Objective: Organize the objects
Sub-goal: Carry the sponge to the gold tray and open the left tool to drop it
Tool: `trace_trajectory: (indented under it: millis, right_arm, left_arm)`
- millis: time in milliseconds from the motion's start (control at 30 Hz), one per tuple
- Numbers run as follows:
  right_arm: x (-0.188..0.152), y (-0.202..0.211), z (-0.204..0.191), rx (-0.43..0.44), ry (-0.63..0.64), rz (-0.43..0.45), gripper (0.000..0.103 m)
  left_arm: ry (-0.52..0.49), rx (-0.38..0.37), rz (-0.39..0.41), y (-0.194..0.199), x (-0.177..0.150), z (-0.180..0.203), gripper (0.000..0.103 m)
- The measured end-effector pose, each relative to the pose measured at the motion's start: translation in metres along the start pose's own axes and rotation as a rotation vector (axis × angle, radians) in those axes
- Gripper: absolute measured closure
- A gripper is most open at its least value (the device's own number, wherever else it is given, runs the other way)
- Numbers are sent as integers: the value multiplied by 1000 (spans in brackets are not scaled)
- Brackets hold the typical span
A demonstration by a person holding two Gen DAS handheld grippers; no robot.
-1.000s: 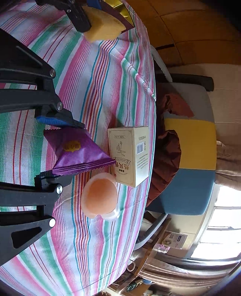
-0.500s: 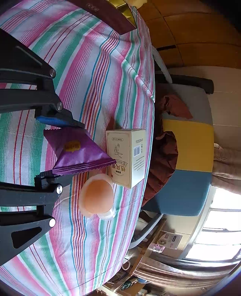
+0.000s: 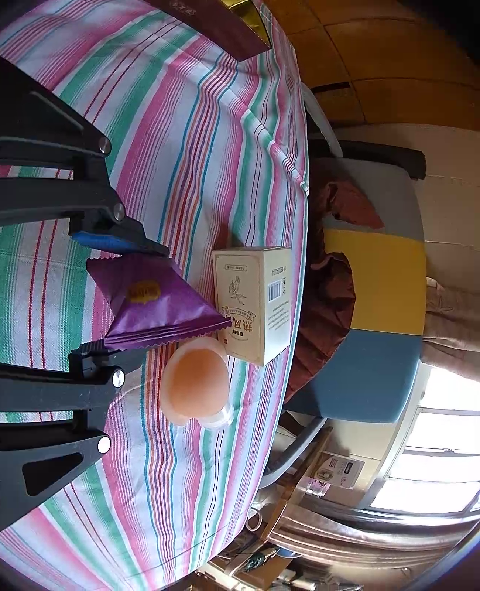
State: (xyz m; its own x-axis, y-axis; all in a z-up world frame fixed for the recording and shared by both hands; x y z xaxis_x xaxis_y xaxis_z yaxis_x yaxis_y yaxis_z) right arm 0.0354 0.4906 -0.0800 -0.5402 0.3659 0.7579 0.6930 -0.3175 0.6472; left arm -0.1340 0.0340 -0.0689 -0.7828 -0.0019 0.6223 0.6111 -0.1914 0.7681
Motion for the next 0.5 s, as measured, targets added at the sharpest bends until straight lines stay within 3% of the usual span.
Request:
trace_trajectory:
  millis: [167, 300, 500]
  right_arm:
    - [-1, -2, -1, -16, 10, -6, 64]
    - [-2, -3, -3, -30, 20, -9, 64]
    - [-3, -5, -4, -46, 34, -14, 64]
  left_arm:
    - [108, -8, -52, -11, 1, -30, 36]
    - [187, -9, -48, -12, -3, -49, 28]
    - [202, -48, -13, -2, -12, -51, 28]
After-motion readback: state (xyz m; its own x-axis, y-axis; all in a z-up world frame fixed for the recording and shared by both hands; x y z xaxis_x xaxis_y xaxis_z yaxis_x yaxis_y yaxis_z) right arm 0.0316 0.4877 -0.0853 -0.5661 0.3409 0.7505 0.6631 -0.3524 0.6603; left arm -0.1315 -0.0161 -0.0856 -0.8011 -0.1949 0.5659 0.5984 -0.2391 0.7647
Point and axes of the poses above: each gripper's, at about its wrist camera, not at the fingertips, and y roughly against the way its jaws point, z to its right, x to its top, the point moved 4 cm from there along -y, roughly the way its jaws point, and after that the axes turned 13 degrees about -y, right-handed, at the moved point
